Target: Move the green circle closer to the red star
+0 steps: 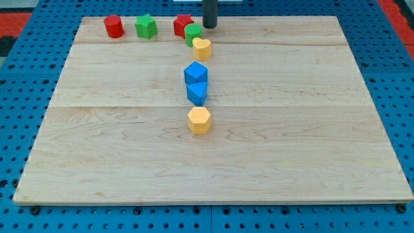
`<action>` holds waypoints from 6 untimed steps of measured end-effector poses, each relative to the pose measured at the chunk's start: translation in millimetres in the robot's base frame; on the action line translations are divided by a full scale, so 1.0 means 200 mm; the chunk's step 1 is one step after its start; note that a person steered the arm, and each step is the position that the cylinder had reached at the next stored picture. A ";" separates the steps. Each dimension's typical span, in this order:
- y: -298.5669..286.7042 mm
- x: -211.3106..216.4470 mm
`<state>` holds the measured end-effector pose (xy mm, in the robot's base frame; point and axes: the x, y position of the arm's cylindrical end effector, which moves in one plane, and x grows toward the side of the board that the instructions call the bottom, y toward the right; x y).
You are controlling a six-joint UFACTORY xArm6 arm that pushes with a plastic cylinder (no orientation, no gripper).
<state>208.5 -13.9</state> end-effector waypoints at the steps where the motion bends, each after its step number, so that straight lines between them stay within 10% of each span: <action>1: -0.38 0.01; 6: 0.18 0.16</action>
